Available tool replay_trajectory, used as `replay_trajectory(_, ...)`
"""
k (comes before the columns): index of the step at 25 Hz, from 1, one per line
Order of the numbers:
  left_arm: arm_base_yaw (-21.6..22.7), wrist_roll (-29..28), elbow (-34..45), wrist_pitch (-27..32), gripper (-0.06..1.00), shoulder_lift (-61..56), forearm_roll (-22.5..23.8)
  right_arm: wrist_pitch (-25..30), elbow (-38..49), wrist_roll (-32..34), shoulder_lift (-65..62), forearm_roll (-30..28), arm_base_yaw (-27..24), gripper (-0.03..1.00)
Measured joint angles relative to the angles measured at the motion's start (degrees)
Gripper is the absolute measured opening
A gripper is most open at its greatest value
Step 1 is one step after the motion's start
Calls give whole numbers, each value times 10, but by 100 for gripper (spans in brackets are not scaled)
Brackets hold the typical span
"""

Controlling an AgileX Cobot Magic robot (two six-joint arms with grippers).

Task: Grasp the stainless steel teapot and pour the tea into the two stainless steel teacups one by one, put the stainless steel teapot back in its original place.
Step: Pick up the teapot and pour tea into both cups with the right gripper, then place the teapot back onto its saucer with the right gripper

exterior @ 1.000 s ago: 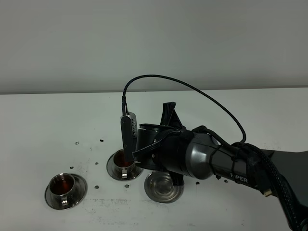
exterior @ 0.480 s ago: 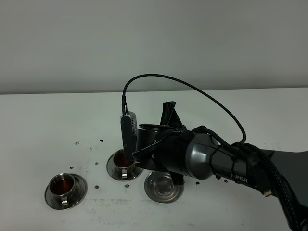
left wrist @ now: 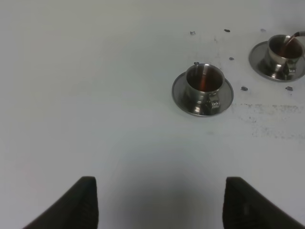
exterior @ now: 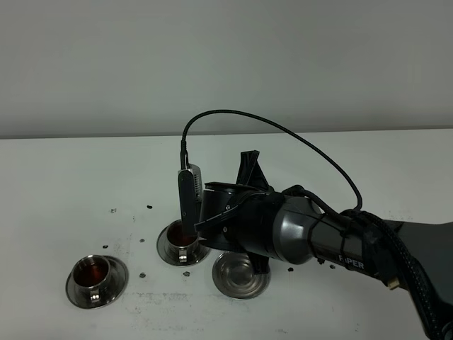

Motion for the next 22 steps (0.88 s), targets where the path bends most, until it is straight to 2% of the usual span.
replay_trajectory(10, 0, -1, 0, 0, 61, 0, 0, -3, -32, 1, 0, 22, 0, 21)
replay_trajectory(14, 0, -1, 0, 0, 61, 0, 0, 1, -41, -20, -5, 46, 0, 21)
replay_trajectory(16, 0, -1, 0, 0, 61, 0, 0, 2, -42, -35, -10, 76, -2, 21)
replay_trajectory(20, 0, -1, 0, 0, 61, 0, 0, -8, -44, -74, -31, 188, -28, 21)
replay_trajectory(22, 0, -1, 0, 0, 61, 0, 0, -16, -46, -85, -42, 223, -46, 21)
